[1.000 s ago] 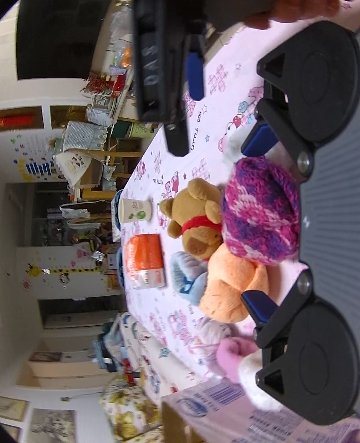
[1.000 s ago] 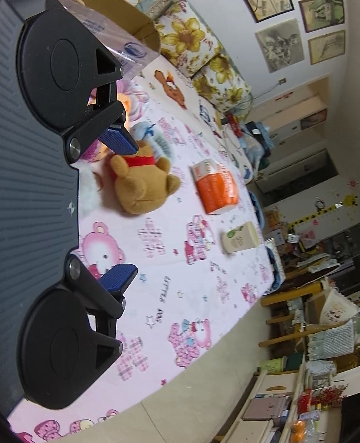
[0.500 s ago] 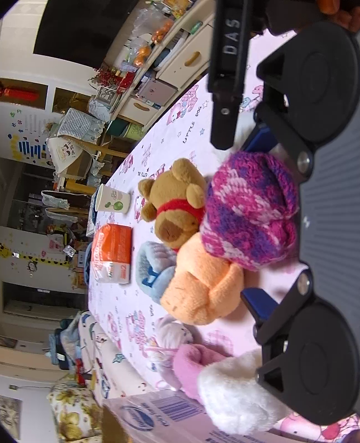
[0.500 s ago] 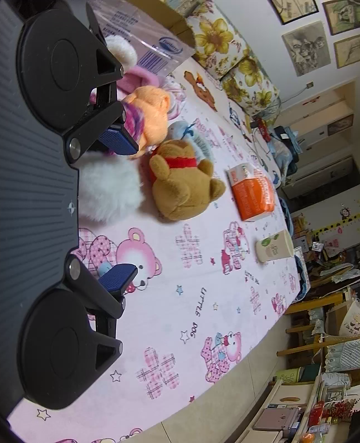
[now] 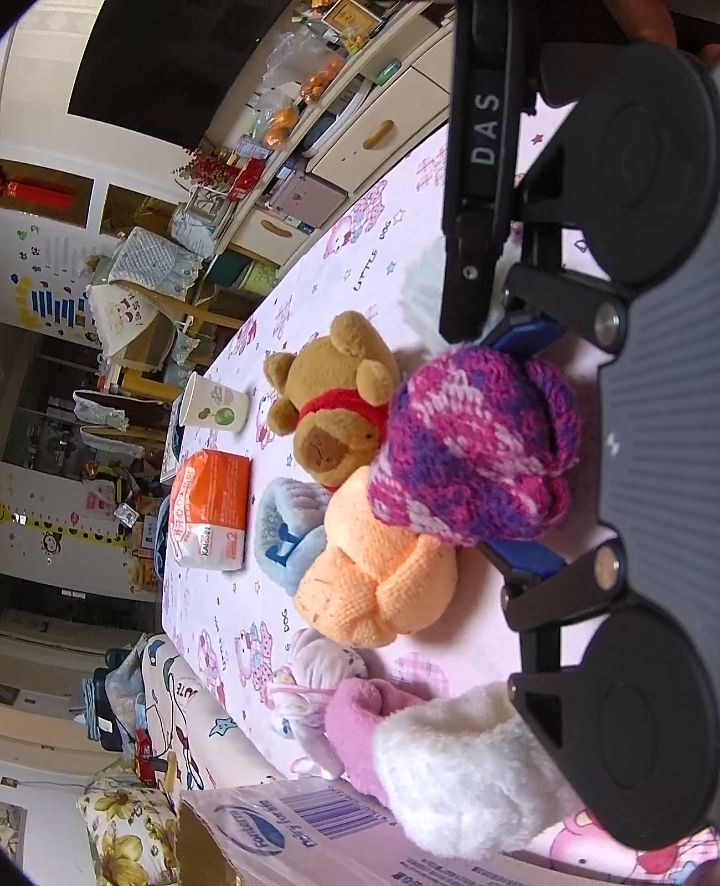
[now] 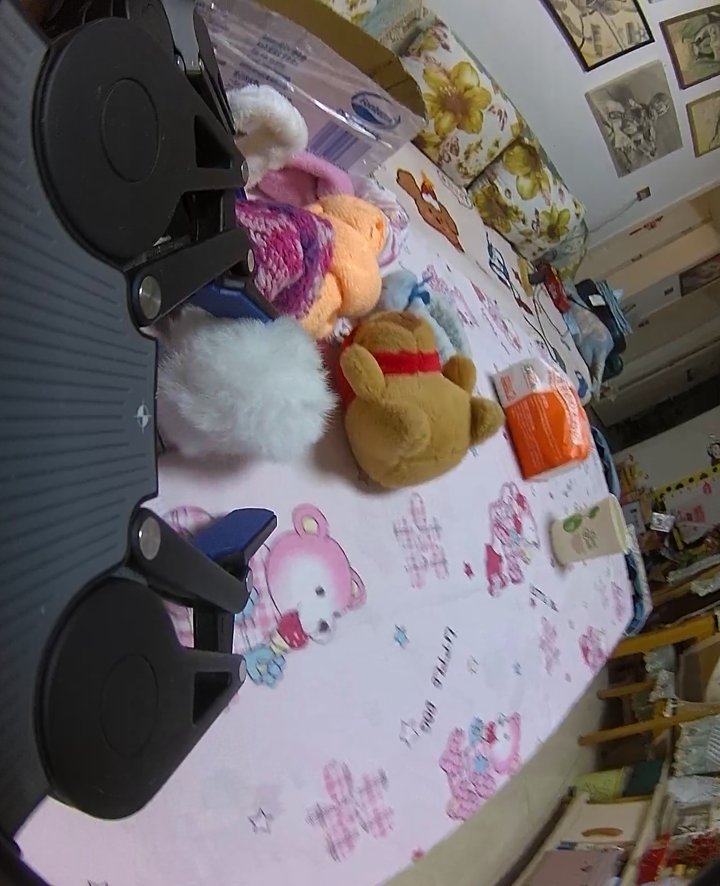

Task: Organize soft objects
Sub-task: 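Grasp white fluffy ball with right gripper while left grasps purple knit hat, then carry white ball and purple hat into box, opening right gripper to release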

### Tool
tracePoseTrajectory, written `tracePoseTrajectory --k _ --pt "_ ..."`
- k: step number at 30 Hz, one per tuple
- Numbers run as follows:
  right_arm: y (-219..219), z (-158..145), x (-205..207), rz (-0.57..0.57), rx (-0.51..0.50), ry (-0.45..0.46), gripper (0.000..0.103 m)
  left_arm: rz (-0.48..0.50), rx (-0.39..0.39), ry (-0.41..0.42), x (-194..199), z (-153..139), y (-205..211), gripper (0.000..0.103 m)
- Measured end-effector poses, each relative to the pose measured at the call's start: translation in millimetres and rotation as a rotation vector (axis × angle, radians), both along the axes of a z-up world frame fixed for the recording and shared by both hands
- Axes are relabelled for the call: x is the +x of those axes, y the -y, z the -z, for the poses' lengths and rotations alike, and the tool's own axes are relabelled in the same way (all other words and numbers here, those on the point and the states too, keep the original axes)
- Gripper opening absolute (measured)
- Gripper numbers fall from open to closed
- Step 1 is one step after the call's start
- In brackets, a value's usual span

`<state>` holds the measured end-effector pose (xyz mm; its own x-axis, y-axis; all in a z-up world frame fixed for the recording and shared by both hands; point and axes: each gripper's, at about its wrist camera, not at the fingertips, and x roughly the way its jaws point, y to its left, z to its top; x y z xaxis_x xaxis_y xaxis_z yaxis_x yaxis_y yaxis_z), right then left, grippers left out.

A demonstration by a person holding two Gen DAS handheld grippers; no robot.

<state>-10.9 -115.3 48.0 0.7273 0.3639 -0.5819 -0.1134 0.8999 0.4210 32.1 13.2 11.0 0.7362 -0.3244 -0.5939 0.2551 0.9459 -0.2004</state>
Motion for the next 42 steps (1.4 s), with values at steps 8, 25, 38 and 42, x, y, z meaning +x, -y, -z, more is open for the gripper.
tracePoseTrajectory --k 8,25,38,42 --pt "-9.9 5.4 5.6 -0.043 0.074 -0.035 0.059 -0.002 0.016 0.011 -3.6 -2.9 -6.7 0.058" --pt "13.0 -17.7 -6.2 0.076 0.174 0.056 0.053 -0.011 -0.077 0.091 -17.0 -31.9 -28.2 0.057" --pt "12.5 -43.5 -15.8 0.095 0.201 0.169 0.053 -0.022 -0.166 0.184 -28.8 -54.9 -51.6 0.057" --pt "7.1 -46.9 -14.9 0.079 0.201 0.197 0.053 -0.037 -0.174 0.2 -31.7 -58.3 -60.9 0.057"
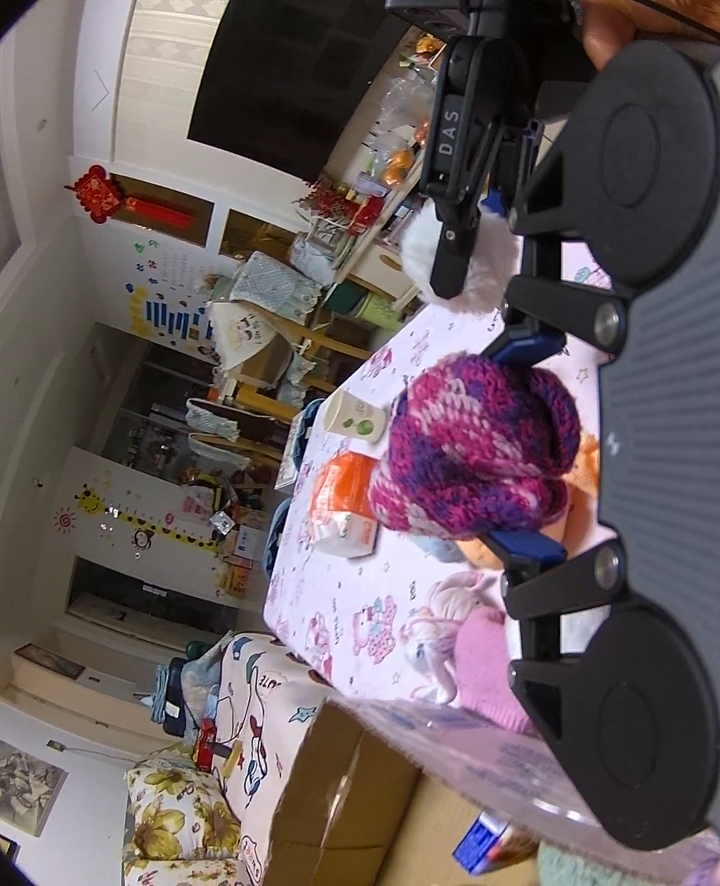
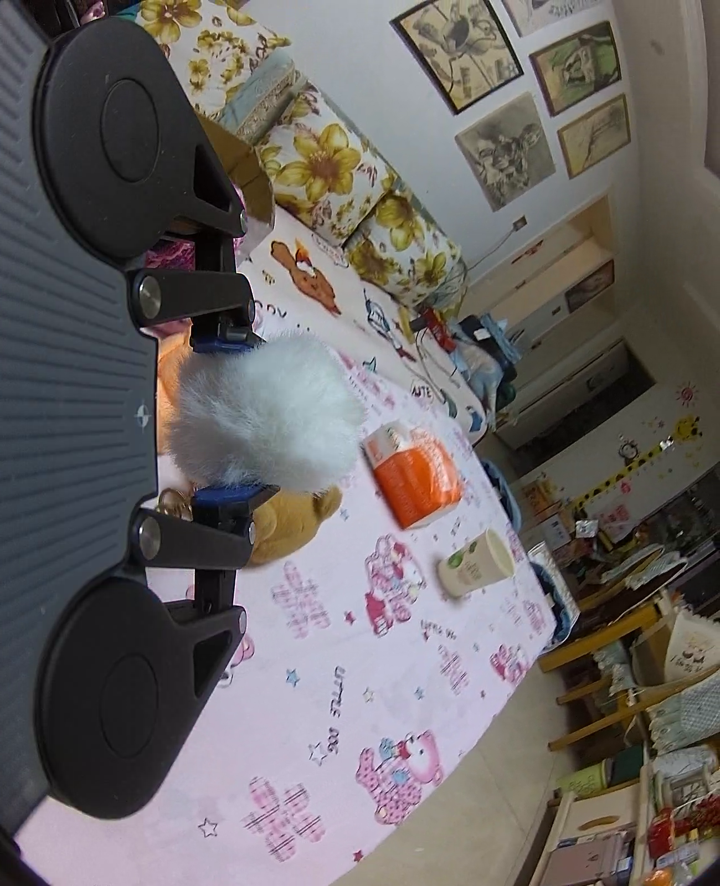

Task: Organize soft objects
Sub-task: 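Carry white ball and purple hat into box, opening right gripper to release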

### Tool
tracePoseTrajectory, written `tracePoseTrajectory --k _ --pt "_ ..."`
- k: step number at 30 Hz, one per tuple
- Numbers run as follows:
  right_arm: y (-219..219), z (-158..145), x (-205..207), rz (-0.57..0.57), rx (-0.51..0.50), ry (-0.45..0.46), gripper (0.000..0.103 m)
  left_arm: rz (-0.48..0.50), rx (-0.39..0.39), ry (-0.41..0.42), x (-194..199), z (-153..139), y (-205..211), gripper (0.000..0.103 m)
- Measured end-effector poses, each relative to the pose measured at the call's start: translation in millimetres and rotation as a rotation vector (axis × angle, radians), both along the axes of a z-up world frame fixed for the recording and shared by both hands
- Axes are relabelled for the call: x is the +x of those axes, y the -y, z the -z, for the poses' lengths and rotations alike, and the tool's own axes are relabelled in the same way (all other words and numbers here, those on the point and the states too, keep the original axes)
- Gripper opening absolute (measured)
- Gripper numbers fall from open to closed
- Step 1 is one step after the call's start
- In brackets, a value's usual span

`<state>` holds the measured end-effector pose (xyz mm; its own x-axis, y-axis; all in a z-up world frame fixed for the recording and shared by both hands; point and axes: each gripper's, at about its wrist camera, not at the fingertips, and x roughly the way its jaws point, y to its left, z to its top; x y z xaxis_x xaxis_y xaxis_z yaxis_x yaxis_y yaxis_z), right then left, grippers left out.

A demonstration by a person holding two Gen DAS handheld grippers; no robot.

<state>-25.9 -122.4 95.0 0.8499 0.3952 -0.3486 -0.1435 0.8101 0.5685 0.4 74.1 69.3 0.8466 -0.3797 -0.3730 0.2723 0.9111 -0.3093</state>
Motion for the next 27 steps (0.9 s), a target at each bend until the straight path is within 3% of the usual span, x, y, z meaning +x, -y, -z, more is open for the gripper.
tracePoseTrajectory --k 17,27 --pt "-35.1 -19.3 17.2 -0.108 0.067 0.079 0.053 -0.131 -0.022 0.071 -12.9 -13.9 -44.0 0.058" --pt "-78.2 -41.9 36.9 -0.23 0.108 0.147 0.053 -0.315 -0.035 0.132 -24.9 -21.0 -86.2 0.058"
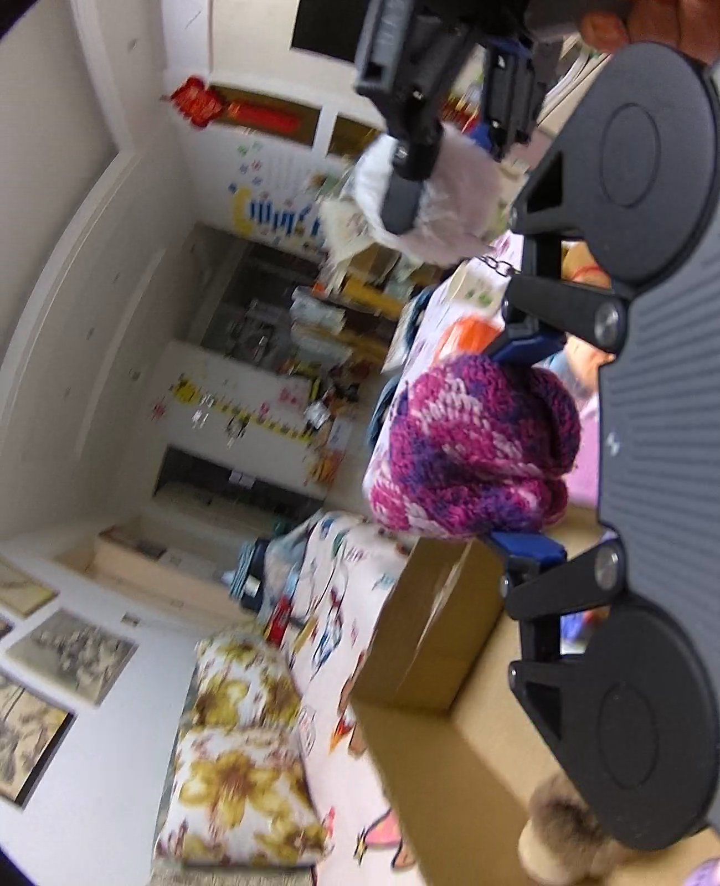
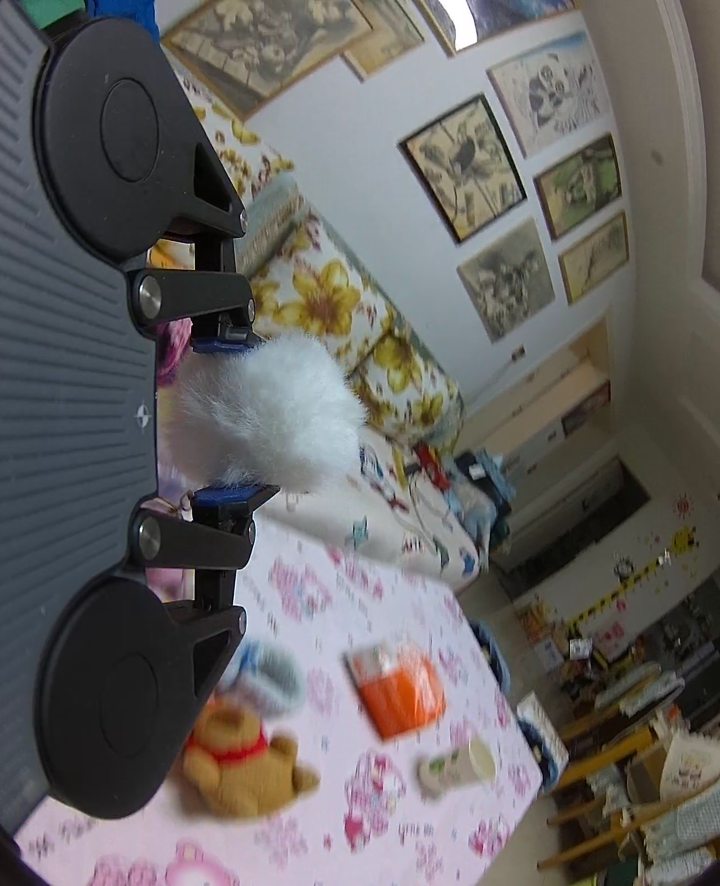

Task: Organize soft objects
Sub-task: 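Carry white ball and purple hat into box, opening right gripper to release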

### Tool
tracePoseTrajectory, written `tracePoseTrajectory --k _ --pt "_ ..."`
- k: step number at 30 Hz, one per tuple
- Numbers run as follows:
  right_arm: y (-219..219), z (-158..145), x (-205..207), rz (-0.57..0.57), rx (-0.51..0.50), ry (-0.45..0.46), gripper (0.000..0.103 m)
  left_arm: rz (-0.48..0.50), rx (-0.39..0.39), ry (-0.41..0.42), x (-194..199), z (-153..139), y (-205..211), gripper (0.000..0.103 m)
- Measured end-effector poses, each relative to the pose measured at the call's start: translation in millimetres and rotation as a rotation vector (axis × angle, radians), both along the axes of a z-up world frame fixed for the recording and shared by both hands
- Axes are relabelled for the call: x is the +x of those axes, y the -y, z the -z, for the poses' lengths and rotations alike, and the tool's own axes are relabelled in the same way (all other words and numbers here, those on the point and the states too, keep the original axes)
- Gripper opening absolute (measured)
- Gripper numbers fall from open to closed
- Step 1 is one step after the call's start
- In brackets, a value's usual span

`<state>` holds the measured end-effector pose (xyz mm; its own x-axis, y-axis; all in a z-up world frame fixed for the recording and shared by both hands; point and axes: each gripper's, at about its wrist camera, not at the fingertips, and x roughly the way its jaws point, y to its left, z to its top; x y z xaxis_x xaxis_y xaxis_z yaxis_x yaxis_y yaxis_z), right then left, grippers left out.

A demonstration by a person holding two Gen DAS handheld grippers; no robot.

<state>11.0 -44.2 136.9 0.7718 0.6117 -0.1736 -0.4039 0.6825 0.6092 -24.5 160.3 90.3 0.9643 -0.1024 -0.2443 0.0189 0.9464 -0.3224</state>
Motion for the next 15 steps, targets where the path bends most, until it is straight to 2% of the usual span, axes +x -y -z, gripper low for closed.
tracePoseTrajectory --k 5,10,15 --pt "-28.9 -5.0 17.9 -0.081 0.01 0.004 0.053 -0.109 0.01 0.0 -0.6 0.2 -15.0 0.058" --pt "-54.1 2.7 40.7 -0.138 -0.001 -0.026 0.053 -0.209 0.008 -0.04 2.7 4.4 -28.0 0.058" --pt "-75.0 20.4 60.0 -0.164 -0.068 -0.074 0.055 -0.26 -0.028 -0.102 8.5 9.2 -43.6 0.059"
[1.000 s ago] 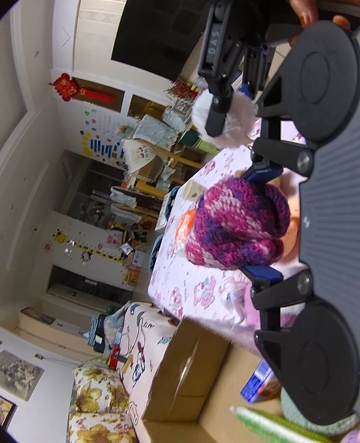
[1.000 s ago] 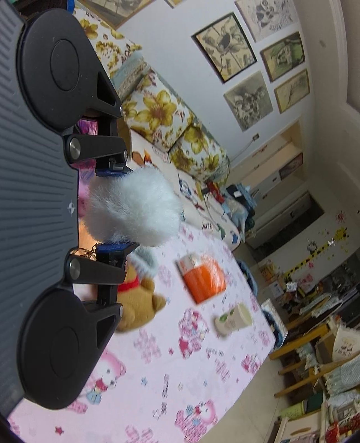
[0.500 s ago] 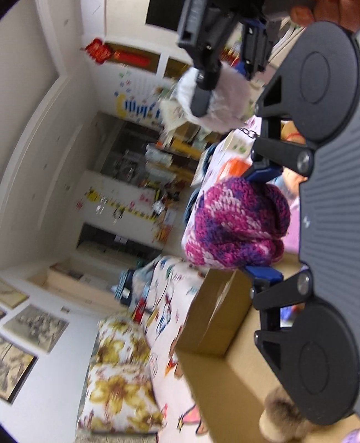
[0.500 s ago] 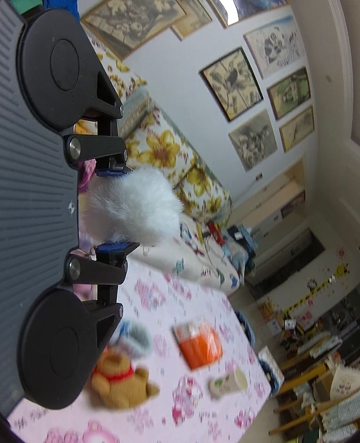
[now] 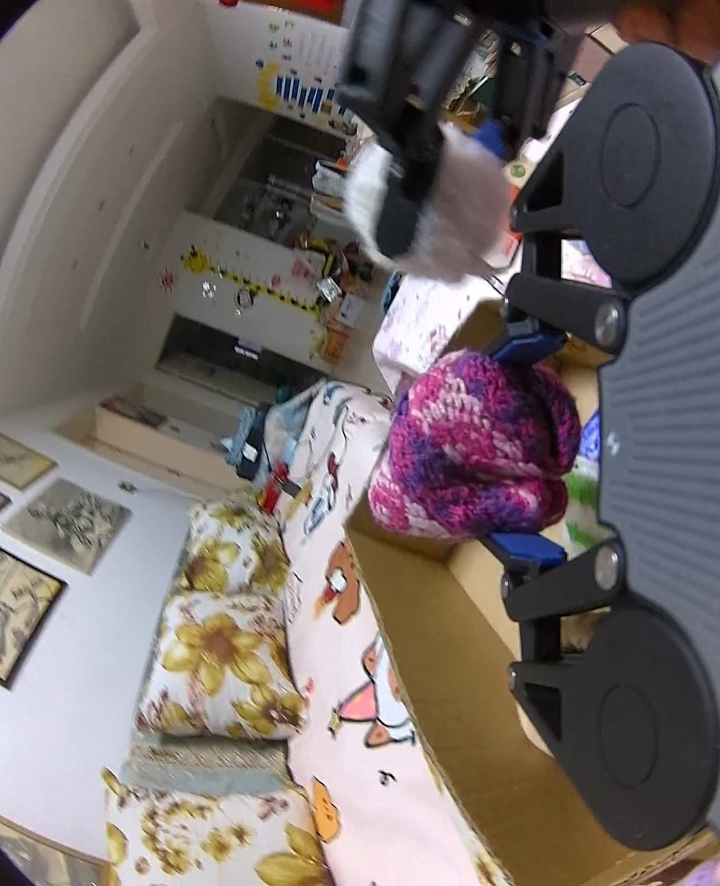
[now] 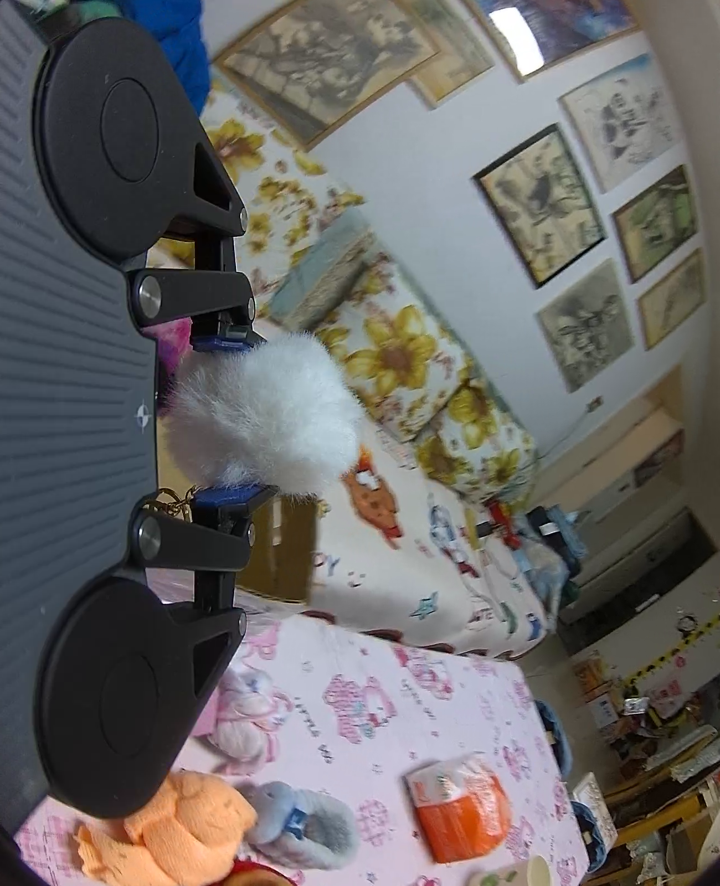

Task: Organize soft objects
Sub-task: 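Carry white ball and purple hat into box, opening right gripper to release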

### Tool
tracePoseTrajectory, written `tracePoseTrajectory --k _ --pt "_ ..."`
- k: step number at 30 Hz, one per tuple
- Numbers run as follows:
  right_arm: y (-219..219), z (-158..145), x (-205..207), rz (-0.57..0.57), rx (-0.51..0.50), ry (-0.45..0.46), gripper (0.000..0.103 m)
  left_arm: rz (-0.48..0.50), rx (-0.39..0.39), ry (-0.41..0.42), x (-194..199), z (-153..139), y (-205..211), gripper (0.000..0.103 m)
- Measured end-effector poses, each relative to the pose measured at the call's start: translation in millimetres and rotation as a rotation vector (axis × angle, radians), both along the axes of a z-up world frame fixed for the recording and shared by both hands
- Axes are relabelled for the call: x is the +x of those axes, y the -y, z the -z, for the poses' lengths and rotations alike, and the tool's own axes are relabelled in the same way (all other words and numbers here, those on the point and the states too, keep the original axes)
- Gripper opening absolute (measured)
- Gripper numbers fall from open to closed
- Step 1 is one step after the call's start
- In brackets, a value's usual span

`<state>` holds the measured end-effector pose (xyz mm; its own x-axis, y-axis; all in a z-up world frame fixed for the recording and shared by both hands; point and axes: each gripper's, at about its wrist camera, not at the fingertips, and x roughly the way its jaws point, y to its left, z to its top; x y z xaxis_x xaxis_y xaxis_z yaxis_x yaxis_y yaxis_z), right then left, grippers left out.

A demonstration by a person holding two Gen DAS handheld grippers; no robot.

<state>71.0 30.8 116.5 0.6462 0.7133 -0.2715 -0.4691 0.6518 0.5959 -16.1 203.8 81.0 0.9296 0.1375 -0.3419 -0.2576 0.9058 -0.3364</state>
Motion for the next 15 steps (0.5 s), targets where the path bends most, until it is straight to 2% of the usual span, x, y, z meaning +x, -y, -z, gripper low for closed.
tracePoseTrajectory --k 4,5,6,8,9,15 --pt "-15.0 14.5 10.7 0.01 -0.069 -0.03 0.063 -0.028 -0.013 -0.032 2.8 1.7 -6.9 0.063" --pt "-16.7 16.5 12.2 0.018 -0.097 -0.028 0.071 -0.036 -0.022 -0.038 2.3 2.3 -7.9 0.065" --pt "-17.9 18.0 11.3 0.029 -0.123 -0.018 0.085 -0.037 -0.03 -0.042 2.4 2.4 -9.3 0.066" --pt "-13.2 15.7 2.0 0.049 -0.14 0.006 0.099 -0.045 -0.032 -0.044 1.8 2.0 -8.7 0.071" --pt "-9.9 15.0 0.0 0.054 -0.14 0.014 0.1 -0.05 -0.031 -0.042 0.9 1.9 -8.2 0.075" --pt "9.1 0.9 -21.1 0.106 -0.17 0.073 0.101 -0.045 0.027 -0.004 -5.7 -1.5 3.1 0.086"
